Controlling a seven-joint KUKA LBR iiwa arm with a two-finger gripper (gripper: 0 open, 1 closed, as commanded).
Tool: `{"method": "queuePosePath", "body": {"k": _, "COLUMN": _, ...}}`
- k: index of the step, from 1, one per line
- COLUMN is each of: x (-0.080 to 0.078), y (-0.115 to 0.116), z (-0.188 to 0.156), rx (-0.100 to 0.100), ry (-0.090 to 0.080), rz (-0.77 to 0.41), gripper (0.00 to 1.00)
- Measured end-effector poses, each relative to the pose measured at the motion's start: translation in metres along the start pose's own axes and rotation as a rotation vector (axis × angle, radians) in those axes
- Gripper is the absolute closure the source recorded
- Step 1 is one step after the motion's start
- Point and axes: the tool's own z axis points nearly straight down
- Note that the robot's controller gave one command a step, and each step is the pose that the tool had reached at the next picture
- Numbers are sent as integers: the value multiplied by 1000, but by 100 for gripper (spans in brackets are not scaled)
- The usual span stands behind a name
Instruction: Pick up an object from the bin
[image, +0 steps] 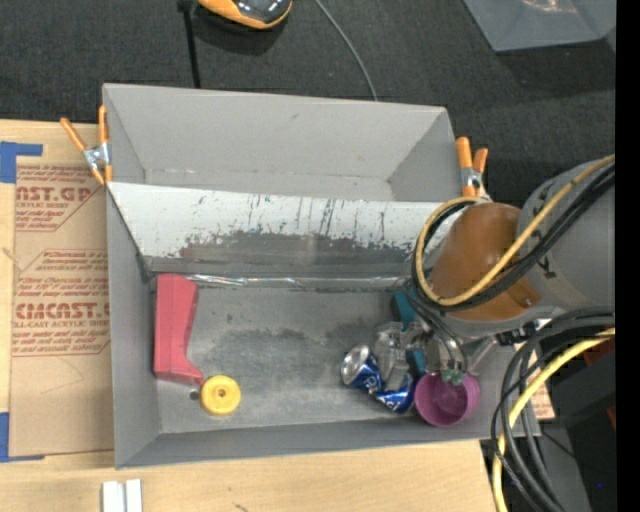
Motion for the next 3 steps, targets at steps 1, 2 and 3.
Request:
{"method": "queuePosePath", "body": {"k": 1, "x": 0, "y": 0, "z": 0, "rx": 0, "ry": 0, "rz": 0, "gripper": 100}}
{"method": "queuePosePath", "body": {"k": 2, "x": -29, "y": 7, "z": -2, "rx": 0, "ry": 7, "rz": 74, "gripper": 100}}
{"method": "queuePosePath", "body": {"k": 3, "x": -43, "y": 19, "z": -3, "rx": -1, "ry": -5, "rz": 114, "gripper": 100}}
